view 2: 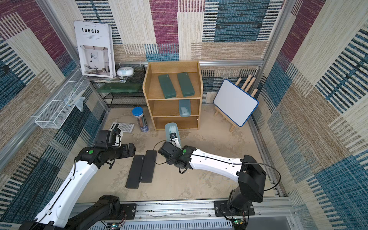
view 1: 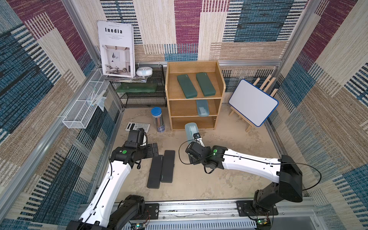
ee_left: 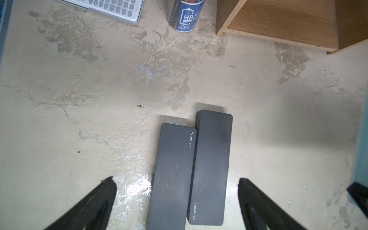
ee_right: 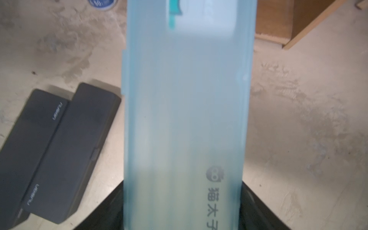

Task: Place the pencil cases on the shelf according to color
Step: Pick up the pencil case from the center of the board, then place the pencil case on the shelf.

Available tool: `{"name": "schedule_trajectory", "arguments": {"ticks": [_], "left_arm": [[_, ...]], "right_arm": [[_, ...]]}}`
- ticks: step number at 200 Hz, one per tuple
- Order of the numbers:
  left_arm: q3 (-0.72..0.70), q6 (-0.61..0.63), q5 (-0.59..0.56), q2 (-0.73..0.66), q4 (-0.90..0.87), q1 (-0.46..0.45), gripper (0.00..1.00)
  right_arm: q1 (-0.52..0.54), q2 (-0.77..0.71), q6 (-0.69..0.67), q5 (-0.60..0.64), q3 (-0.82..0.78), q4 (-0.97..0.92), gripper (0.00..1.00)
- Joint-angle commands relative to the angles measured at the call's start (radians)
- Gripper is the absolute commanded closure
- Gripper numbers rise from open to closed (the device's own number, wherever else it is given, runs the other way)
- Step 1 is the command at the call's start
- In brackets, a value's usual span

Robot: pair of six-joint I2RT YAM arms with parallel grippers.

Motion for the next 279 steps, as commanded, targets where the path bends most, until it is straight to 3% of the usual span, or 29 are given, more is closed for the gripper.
{"name": "schedule_trajectory", "arguments": {"ticks": [1,57,123,201,279], "left_arm": [[0.001,0.008,0.042,0.008,0.018,0.001,0.01],[0.0,0.011,0.071,0.009,0.019,0.001,0.01],[-0.003,0.012,0.1,0.008,0.024,0.001,0.01],[-0.006,0.016,0.13,0.005,0.029,0.0,0.01],[-0.005,0.019,0.148,0.013,0.029,0.0,0.01]], "right_arm": [[-0.05,0.048,-0.106,-0.002,0.1,0.029,0.24],[-0.192,0.285,-0.217,-0.056,0.417,0.01,0.24],[-0.277,0.51,-0.229,-0.099,0.73,-0.086,0.22],[-0.297,0.594,-0.202,-0.137,0.854,-0.129,0.16],[-0.302,0.562,-0.195,-0.151,0.901,-0.163,0.1]]}}
